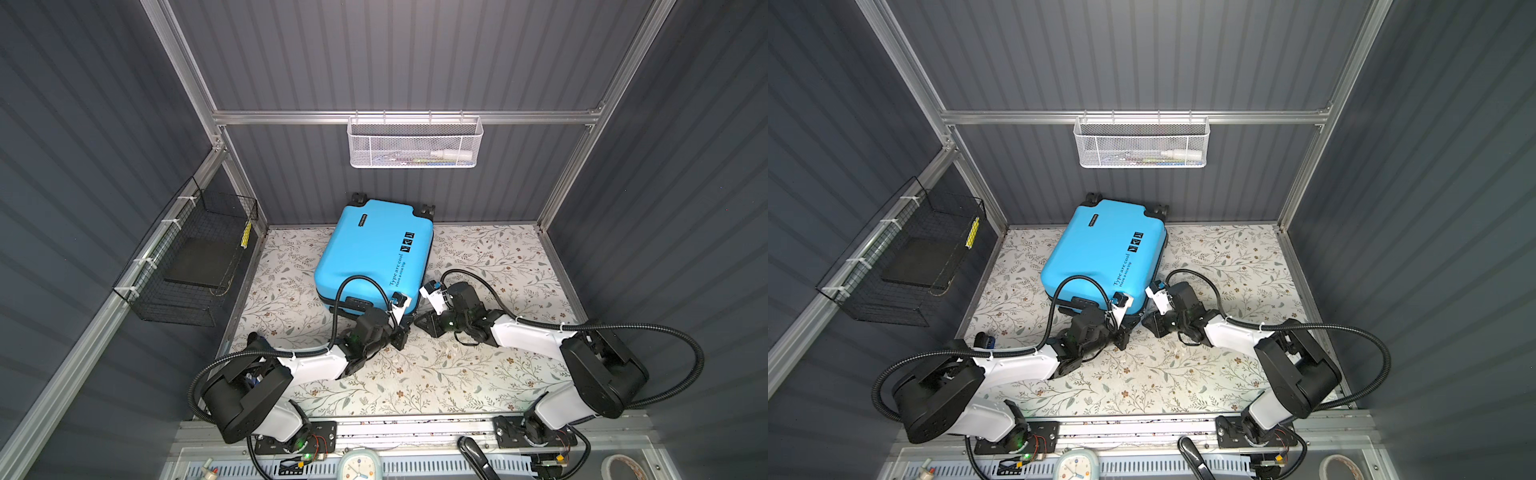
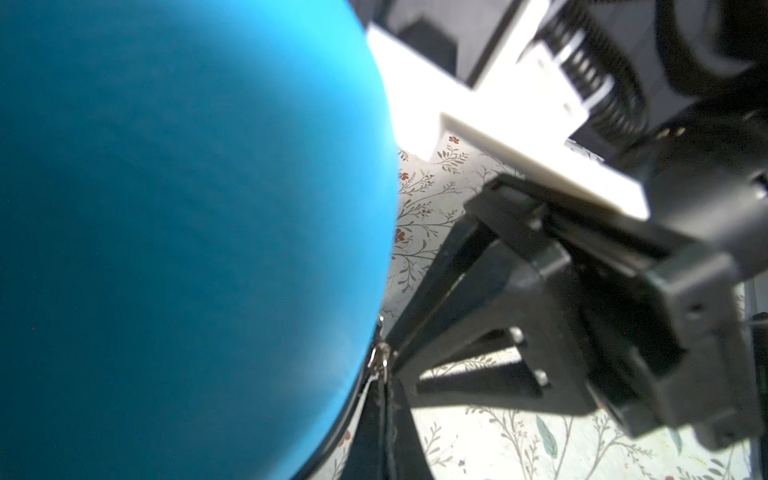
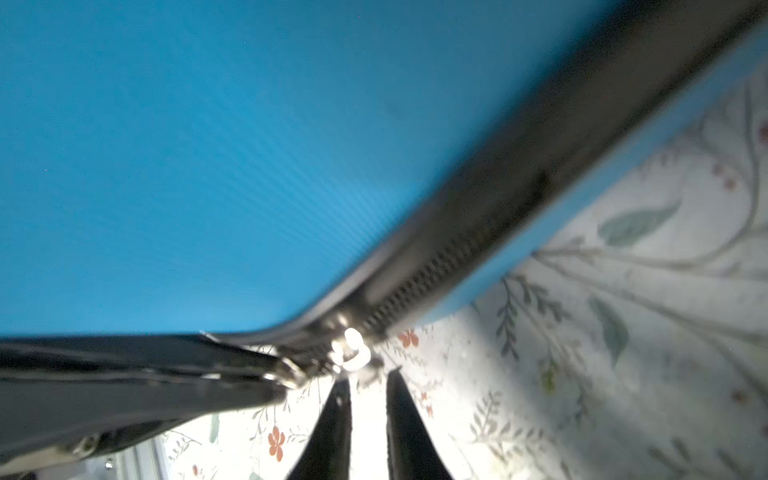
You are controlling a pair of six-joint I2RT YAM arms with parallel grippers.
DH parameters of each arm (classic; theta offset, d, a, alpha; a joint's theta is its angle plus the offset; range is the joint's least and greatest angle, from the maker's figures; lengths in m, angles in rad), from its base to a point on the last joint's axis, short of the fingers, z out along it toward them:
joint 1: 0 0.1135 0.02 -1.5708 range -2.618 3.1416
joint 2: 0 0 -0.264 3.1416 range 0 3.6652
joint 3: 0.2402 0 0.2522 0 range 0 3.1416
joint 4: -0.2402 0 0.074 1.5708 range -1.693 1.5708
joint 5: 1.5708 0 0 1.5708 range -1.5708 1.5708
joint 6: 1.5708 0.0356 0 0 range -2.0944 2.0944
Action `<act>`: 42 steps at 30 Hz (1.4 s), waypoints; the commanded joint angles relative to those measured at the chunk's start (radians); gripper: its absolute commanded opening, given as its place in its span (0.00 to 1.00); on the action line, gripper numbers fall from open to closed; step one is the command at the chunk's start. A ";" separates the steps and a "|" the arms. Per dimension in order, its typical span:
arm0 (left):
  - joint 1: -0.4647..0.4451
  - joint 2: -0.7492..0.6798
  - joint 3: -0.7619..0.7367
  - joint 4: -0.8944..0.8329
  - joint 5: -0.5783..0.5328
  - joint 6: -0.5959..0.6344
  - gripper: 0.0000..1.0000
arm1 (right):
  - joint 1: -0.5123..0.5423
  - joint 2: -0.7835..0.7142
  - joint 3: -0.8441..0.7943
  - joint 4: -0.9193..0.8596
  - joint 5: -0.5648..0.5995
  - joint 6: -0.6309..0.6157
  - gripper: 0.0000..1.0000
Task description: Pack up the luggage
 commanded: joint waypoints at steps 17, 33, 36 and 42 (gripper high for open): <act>-0.088 0.104 0.242 -0.093 0.141 -0.060 1.00 | -0.304 -0.300 0.039 -0.454 0.213 0.145 0.80; 0.147 -0.271 0.510 -0.728 -0.239 -0.044 1.00 | -0.518 -0.584 0.133 -0.688 0.536 0.189 0.99; 0.332 -0.318 0.505 -0.732 -0.229 -0.005 1.00 | -0.540 -0.619 0.098 -0.636 0.694 0.187 0.99; 0.655 -0.283 0.531 -0.764 -0.188 0.010 1.00 | -0.564 -0.663 -0.059 -0.357 0.882 0.151 0.99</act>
